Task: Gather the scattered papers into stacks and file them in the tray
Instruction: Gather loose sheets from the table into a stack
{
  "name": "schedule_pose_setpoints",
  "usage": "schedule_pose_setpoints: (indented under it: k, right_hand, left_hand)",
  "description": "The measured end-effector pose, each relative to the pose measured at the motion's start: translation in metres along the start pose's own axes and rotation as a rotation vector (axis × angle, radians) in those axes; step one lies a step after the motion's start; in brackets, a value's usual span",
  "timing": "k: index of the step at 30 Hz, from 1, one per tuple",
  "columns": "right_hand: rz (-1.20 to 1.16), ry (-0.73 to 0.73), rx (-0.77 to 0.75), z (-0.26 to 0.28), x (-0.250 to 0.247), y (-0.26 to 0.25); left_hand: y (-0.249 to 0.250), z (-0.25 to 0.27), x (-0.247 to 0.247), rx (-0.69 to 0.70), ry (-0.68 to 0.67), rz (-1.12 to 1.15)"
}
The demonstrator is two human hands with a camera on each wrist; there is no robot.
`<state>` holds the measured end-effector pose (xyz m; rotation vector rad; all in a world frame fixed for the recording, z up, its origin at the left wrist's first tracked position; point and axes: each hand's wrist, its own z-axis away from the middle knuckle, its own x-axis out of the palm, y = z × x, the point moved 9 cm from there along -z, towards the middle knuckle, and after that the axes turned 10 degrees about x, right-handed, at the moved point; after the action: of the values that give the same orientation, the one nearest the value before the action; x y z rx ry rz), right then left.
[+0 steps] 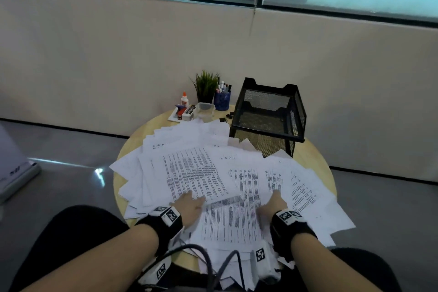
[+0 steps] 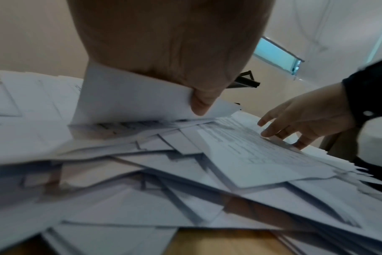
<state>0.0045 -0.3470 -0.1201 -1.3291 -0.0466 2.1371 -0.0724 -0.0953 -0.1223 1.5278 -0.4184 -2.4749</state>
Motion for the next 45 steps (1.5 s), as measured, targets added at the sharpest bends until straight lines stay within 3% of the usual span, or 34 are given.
schedule_pose_setpoints:
  k: [5,10,15,17,19,22,24,26,29,33,37,39,41,43,45]
  right_hand:
    - [-0.153,-0.075,-0.052,-0.02,-0.013,0.008]
    - [-0.484,-0.22,0.009,-0.03,-0.002,0.025]
    - [-0.521,-0.235,0.021,-0.025,-0.004,0.019]
    - [-0.466,-0.172,-0.014,-0.02,-0.009,0.012]
    - [-0.349,-0.079,-0.068,-0.013,-0.013,0.003]
    - [-0.264,-0.072,-0.085,-0.005,-0.007,-0.003]
    - [-0.261,-0.085,-0.093,-0.004,-0.004,-0.003]
    - [-0.296,-0.058,-0.096,-0.004,-0.011,0.001]
    - [-0.378,0.002,-0.095,-0.007,-0.027,0.011]
    - [-0.395,0.042,-0.09,-0.006,-0.038,0.021]
    - [-0.332,0.031,-0.076,-0.005,-0.032,0.022]
    - [-0.285,-0.005,-0.088,0.0,-0.026,0.015]
    - [-0.273,-0.039,-0.104,0.004,-0.02,0.009]
    - [-0.235,-0.042,-0.114,0.005,-0.014,0.003]
    - [-0.192,-0.045,-0.114,0.004,-0.006,0.0]
  left_hand:
    - [0.016,0.005,0.013,0.085,-0.04,0.034]
    - [0.04,0.025,0.022,0.139,-0.116,-0.007]
    - [0.05,0.021,0.015,0.179,-0.206,-0.008]
    - [0.049,0.016,-0.001,0.222,-0.17,0.123]
    - [0.037,0.011,-0.025,0.234,-0.025,0.269]
    - [-0.01,0.007,-0.06,0.097,0.247,0.204]
    - [-0.053,0.001,-0.06,-0.097,0.236,0.109]
    - [-0.086,-0.003,-0.049,-0.249,0.126,0.041]
    - [-0.097,-0.007,-0.037,-0.242,0.024,0.026]
    - [-0.077,-0.007,-0.026,-0.084,-0.054,-0.005]
    - [-0.049,-0.004,-0.025,0.05,-0.022,0.095]
    - [-0.06,-0.006,-0.035,-0.027,0.131,0.202]
    - [-0.089,-0.003,-0.046,-0.247,0.318,0.288]
    - [-0.102,0.001,-0.046,-0.397,0.359,0.327]
    - [-0.104,-0.003,-0.041,-0.431,0.338,0.373]
